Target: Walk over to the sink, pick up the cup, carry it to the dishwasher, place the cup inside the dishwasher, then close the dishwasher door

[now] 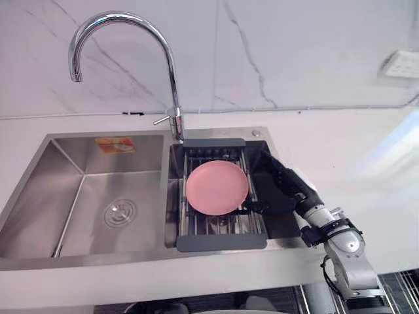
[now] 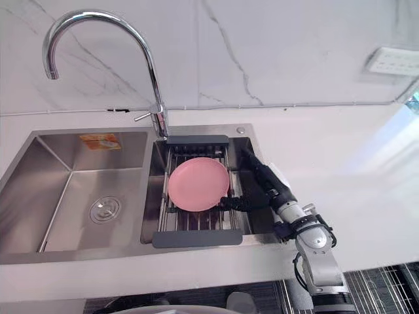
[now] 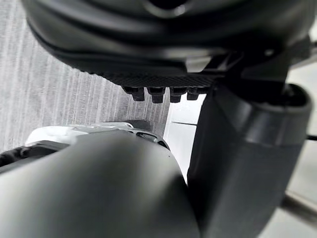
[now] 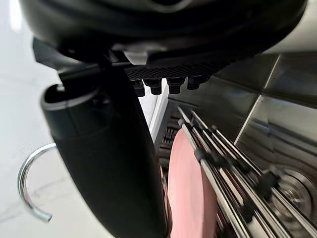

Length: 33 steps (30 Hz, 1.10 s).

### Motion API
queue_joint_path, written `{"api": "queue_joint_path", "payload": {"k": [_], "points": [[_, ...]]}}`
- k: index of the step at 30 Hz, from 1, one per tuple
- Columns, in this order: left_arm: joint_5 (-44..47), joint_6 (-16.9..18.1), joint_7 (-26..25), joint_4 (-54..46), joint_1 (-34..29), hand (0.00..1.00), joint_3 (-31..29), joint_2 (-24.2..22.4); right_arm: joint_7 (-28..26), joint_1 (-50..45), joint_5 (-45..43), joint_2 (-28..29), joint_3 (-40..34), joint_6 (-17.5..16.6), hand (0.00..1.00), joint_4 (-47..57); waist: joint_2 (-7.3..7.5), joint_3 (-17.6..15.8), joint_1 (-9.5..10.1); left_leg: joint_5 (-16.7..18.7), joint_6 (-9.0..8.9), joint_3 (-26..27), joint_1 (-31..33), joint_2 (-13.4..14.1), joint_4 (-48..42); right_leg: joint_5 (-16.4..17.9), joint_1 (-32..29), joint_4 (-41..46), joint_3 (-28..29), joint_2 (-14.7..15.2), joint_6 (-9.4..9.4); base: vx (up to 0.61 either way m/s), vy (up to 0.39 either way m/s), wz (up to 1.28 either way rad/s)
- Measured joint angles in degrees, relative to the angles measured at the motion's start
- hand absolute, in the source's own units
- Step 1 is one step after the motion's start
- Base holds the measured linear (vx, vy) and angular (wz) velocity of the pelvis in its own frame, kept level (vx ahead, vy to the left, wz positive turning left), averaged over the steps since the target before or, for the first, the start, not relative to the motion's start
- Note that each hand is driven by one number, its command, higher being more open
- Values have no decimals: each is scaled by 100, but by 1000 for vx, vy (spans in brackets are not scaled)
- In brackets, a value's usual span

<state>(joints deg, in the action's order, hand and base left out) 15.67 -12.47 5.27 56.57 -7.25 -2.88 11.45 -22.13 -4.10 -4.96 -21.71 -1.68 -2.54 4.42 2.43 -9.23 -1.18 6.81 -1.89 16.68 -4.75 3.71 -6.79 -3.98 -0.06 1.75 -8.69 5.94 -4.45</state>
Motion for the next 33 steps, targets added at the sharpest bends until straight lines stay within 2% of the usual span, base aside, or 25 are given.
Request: {"api": "queue_joint_path", "payload": {"k": [8, 14, 24, 33], "points": [[-2, -115, -6, 6, 18, 100, 21, 59, -225, -1, 74, -183, -2, -5, 100, 0, 9, -1, -32, 8, 20, 38, 14, 10, 18, -86, -3, -66, -74, 7, 46, -7, 3, -3], [8, -184, -4, -4, 36, 100, 2, 113, -178, 14, 741, -204, 0, -207, 100, 19, 92, -40, 23, 7, 44, 35, -14, 16, -26, -99, 23, -61, -67, 7, 26, 19, 7, 1], [17, -117, -42, 9, 36, 100, 2, 112, -20, 54, 1577, -506, 261, -506, 100, 303, 130, -32, 15, 49, 50, 123, -21, 10, -54, -105, 18, -69, 13, 8, 19, -51, 2, -5], [17, -103, -40, 0, 38, 100, 3, 122, 200, 254, 2512, -550, 567, -523, 100, 403, 137, -32, 31, 75, 86, 42, 66, 25, -152, -123, 16, -68, -69, 15, 31, 1, 3, 5]]}}
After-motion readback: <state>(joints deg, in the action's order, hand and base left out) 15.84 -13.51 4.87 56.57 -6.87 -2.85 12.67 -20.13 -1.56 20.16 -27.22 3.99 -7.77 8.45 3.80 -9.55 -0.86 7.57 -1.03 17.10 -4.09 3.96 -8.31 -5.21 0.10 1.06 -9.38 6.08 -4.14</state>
